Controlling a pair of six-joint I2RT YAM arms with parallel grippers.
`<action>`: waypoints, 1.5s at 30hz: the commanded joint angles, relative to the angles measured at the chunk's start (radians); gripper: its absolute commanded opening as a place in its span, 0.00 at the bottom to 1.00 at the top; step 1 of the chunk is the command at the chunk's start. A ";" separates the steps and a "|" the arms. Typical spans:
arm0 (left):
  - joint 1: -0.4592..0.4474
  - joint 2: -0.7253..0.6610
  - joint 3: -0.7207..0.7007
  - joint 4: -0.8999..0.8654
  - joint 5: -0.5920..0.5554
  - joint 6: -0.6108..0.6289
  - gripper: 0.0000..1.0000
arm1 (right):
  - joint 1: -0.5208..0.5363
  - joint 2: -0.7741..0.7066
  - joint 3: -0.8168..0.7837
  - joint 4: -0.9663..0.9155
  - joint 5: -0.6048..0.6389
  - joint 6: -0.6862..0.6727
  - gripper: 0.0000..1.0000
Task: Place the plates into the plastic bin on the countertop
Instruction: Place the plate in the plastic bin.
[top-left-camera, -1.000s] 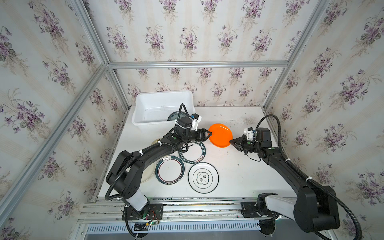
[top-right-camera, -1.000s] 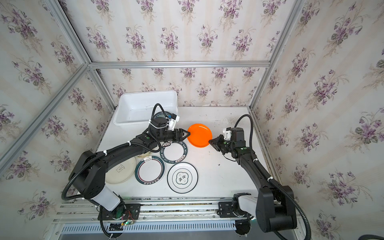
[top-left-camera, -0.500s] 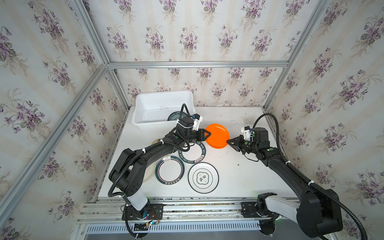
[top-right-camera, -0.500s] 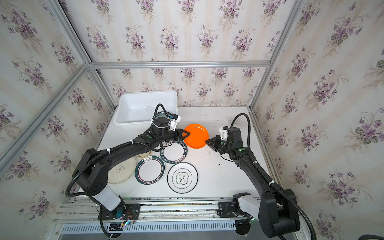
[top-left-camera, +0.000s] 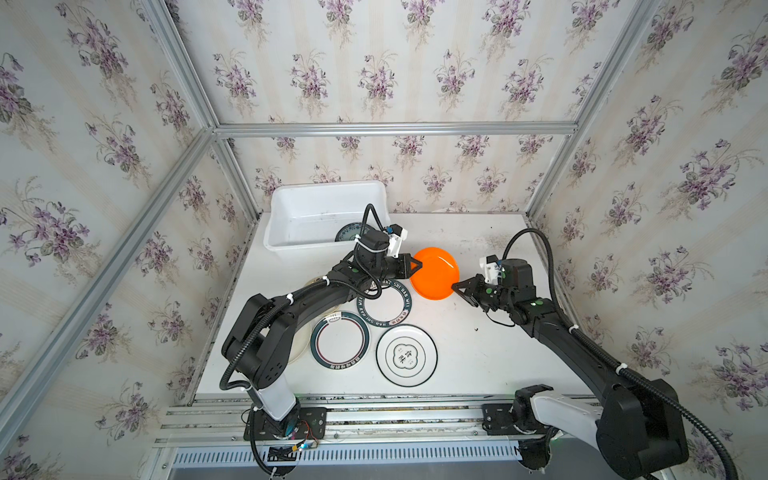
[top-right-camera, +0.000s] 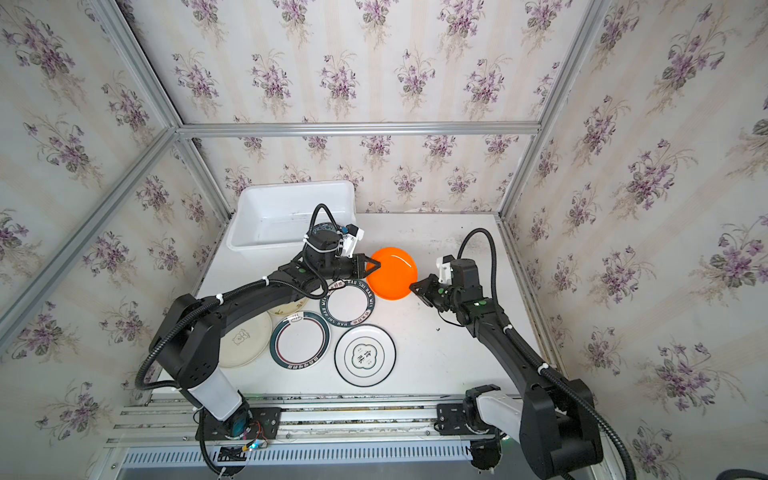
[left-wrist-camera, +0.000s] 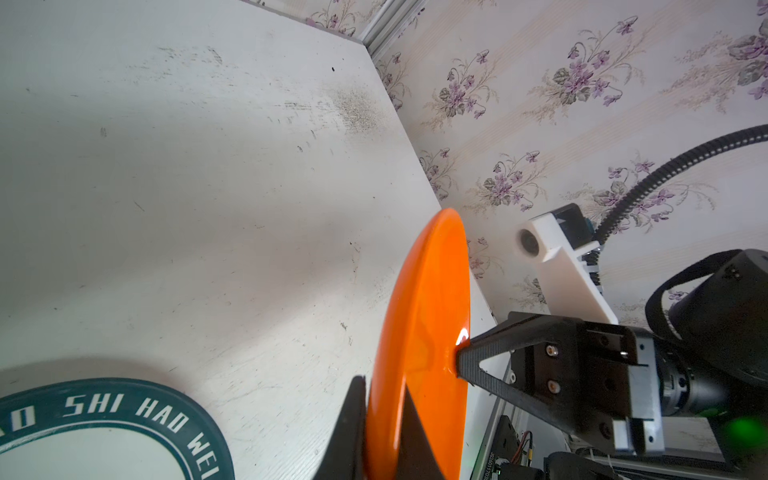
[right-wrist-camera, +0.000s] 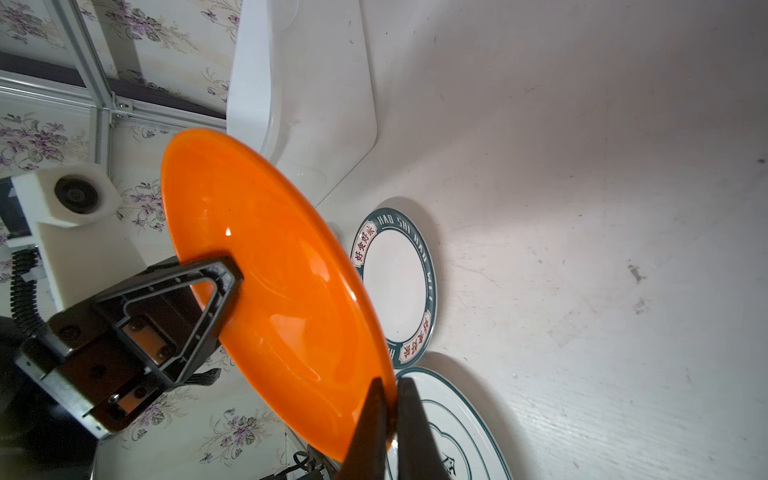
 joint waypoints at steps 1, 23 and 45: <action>-0.002 0.002 0.008 -0.010 -0.017 0.035 0.00 | 0.006 -0.005 0.002 0.087 -0.053 -0.001 0.00; 0.244 -0.011 0.190 -0.141 -0.042 0.072 0.00 | 0.008 -0.100 -0.073 0.044 0.066 -0.231 0.83; 0.522 0.332 0.747 -0.349 -0.121 0.144 0.00 | 0.006 -0.053 -0.128 0.228 0.203 -0.440 0.87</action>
